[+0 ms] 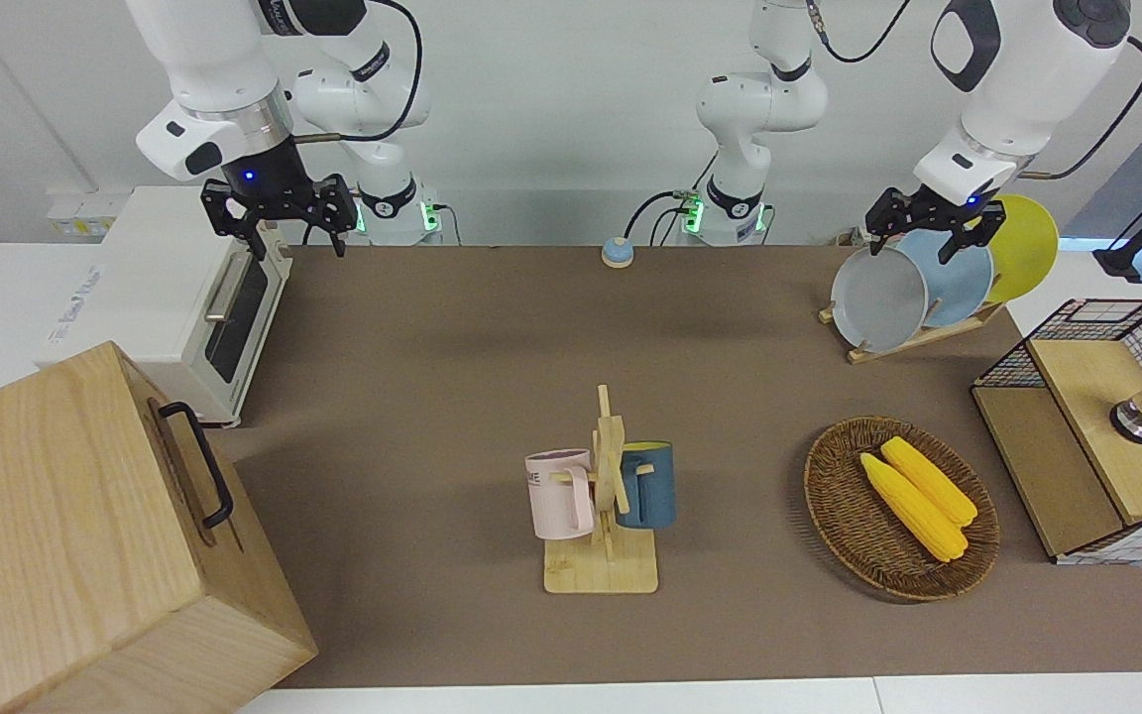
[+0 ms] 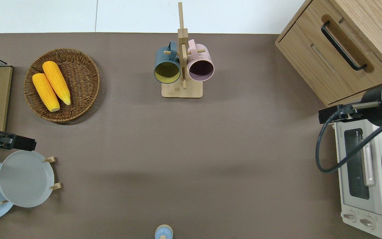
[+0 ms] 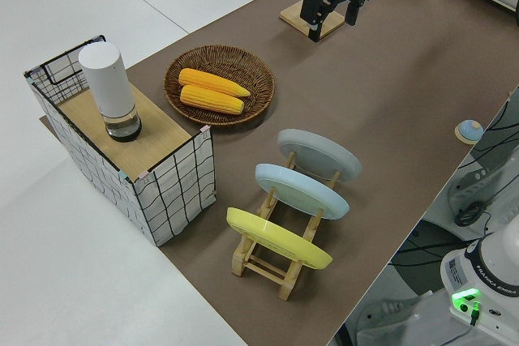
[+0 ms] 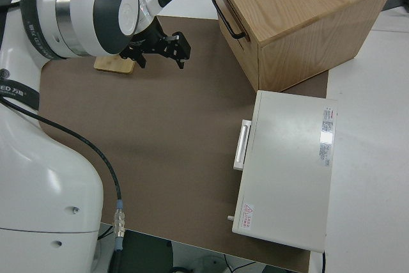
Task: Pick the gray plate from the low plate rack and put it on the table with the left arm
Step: 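Lower the left gripper down to the gray plate's rim in the rack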
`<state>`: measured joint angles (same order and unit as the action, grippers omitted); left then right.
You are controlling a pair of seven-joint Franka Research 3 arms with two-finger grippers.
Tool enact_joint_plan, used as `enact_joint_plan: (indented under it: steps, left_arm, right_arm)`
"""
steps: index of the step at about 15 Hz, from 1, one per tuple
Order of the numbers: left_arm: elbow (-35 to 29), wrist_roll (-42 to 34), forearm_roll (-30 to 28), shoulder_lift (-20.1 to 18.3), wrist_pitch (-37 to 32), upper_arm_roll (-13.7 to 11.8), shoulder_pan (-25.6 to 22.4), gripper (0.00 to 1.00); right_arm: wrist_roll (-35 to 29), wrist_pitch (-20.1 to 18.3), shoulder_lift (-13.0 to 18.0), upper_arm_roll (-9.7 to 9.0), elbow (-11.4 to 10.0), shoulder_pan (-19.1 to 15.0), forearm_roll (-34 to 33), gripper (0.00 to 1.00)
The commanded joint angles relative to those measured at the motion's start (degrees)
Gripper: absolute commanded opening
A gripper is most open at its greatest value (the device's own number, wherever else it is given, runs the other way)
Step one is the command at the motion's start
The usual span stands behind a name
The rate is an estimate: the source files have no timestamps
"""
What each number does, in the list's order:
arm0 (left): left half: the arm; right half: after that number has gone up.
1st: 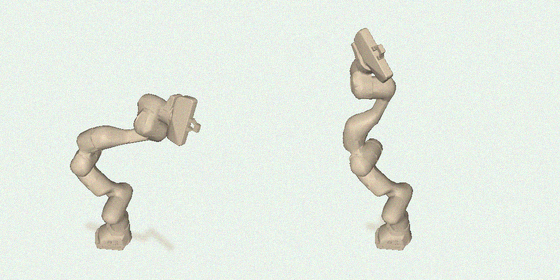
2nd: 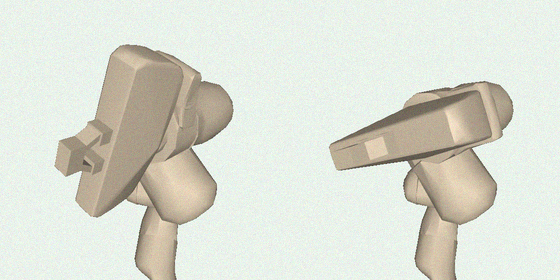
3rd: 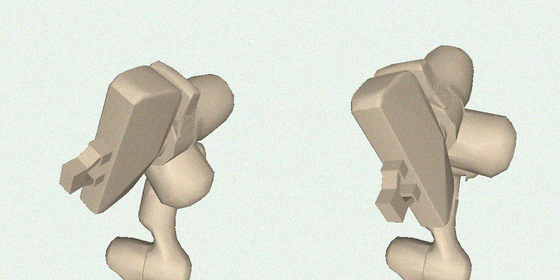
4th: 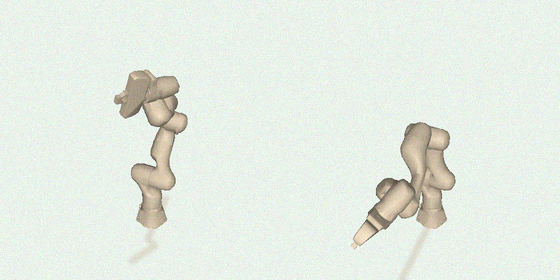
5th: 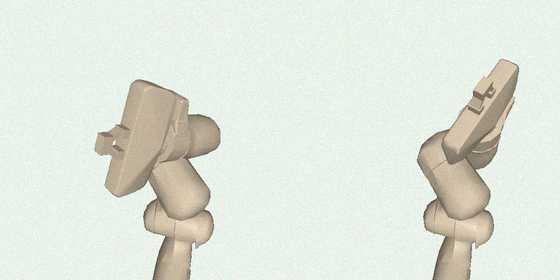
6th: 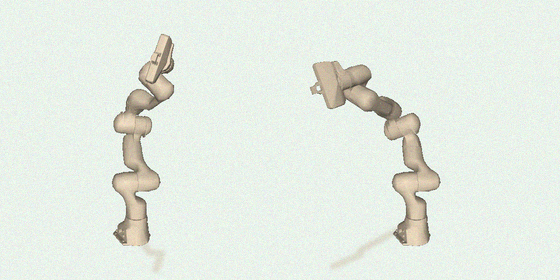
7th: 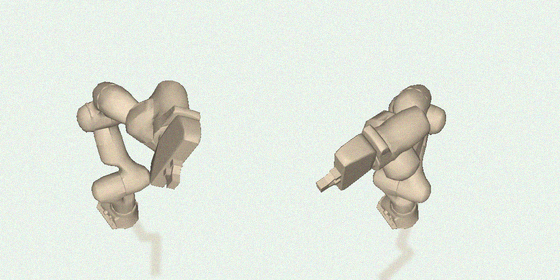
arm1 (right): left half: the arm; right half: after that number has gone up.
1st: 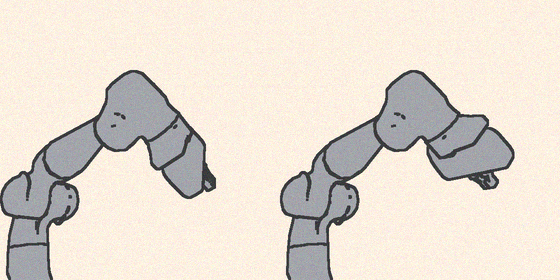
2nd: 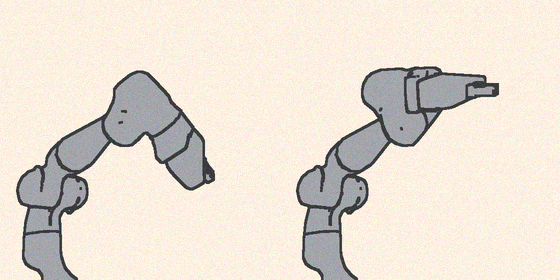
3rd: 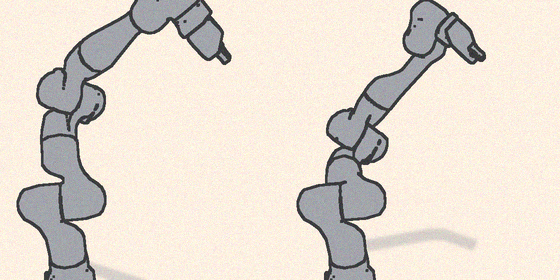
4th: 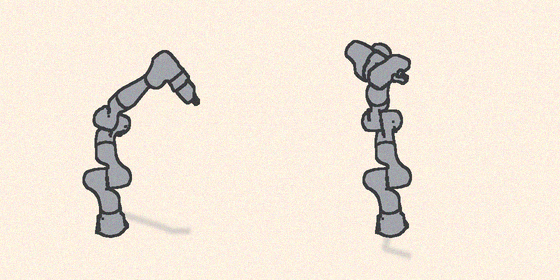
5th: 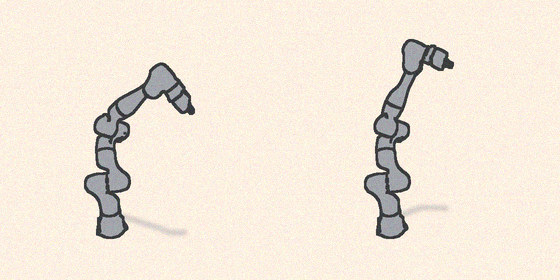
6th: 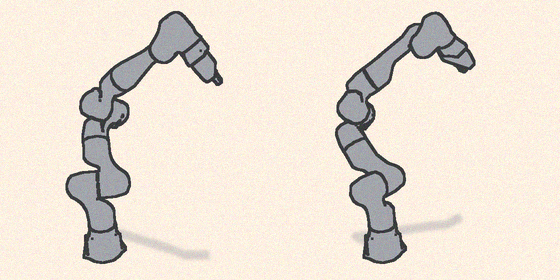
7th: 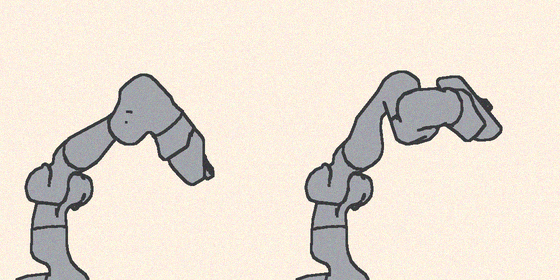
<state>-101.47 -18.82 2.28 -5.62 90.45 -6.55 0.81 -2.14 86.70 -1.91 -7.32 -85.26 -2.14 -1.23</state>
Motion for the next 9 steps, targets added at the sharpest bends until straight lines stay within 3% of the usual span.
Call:
enact_joint_plan:
  steps: [1, 9]
  left_arm:
    - [-2.6, -4.6, 1.0, -2.0, 0.2, -2.6, -0.5, 1.0]
    - [-9.4, -4.6, 2.3, -5.0, 3.1, -3.6, -0.5, 1.0]
  right_arm:
    - [-0.8, -0.9, -0.5, -1.21, 1.2, -1.3, -0.2, 0.983]
    - [-0.8, -0.9, -0.5, -1.21, 1.1, -1.3, -0.2, 0.983]
